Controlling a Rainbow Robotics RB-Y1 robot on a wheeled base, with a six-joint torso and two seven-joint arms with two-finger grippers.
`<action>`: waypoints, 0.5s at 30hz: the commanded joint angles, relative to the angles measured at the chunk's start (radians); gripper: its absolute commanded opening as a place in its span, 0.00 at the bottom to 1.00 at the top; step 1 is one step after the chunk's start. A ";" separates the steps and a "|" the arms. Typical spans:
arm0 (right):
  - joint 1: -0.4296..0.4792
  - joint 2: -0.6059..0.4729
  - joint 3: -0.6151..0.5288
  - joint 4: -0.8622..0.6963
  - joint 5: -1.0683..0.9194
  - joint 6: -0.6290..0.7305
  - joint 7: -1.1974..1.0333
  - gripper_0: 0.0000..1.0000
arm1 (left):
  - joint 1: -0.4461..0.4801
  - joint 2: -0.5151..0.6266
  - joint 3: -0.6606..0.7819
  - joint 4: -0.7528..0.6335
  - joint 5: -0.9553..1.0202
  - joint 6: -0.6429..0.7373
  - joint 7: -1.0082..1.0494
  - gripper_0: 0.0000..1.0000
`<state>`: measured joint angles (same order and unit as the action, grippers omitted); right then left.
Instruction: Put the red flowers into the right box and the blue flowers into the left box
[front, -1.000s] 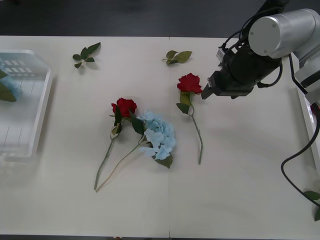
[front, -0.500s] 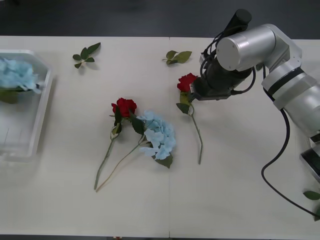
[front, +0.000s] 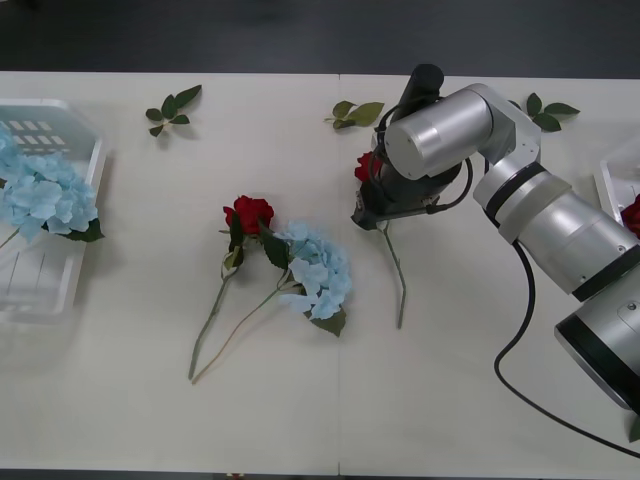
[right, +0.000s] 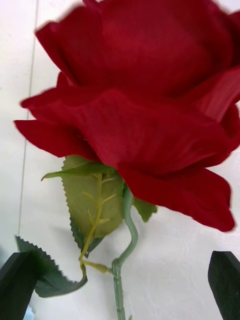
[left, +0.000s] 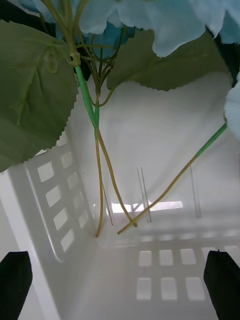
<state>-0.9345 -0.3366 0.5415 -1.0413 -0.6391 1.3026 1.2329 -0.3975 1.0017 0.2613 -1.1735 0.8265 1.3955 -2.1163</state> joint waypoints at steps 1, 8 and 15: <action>-0.043 0.030 -0.020 0.037 0.030 -0.033 0.014 1.00 | -0.023 0.034 0.101 -0.114 0.028 0.126 -0.011 1.00; -0.043 0.038 -0.020 0.058 0.036 -0.051 0.028 1.00 | -0.023 0.034 0.162 -0.206 0.210 0.273 -0.042 1.00; -0.043 0.047 -0.020 0.089 0.032 -0.071 0.048 0.94 | -0.023 0.035 0.104 -0.252 0.450 0.326 -0.086 1.00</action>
<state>-0.9345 -0.3020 0.5205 -0.9667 -0.6081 1.2545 1.2346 -0.3975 1.0018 0.4059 -1.3866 1.2167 1.7118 -2.1741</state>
